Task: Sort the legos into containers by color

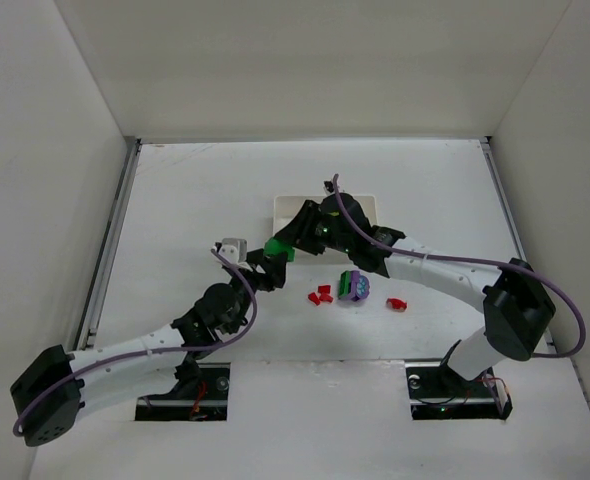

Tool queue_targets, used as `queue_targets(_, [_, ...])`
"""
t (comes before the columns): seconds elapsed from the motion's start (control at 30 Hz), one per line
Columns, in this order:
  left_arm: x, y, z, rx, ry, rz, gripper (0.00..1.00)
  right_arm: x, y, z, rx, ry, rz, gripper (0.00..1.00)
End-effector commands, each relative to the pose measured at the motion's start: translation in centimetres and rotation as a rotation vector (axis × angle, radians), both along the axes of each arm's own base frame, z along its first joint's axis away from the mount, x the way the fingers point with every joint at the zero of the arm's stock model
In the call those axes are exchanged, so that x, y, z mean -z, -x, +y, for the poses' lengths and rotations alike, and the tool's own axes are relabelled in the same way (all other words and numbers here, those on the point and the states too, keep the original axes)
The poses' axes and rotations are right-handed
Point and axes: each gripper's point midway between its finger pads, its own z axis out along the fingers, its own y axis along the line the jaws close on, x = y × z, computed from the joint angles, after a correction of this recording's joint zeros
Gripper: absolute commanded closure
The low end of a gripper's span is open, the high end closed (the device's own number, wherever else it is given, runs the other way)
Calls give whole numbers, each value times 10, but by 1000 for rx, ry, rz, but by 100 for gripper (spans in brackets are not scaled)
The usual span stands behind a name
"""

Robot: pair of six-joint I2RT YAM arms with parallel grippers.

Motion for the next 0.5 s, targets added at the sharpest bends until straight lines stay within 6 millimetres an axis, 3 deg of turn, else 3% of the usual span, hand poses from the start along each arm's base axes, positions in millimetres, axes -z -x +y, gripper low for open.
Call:
queue_targets(0.0, [-25, -4, 1, -38, 69, -63, 42, -40, 3, 9, -19, -120, -39, 68])
queue_targets(0.17, [-26, -4, -2, -31, 66, -63, 48, -44, 6, 9, -22, -137, -43, 68])
queue_targets(0.47, [-20, 2, -15, 20, 65, -42, 72, -50, 8, 7, -19, -160, -68, 68])
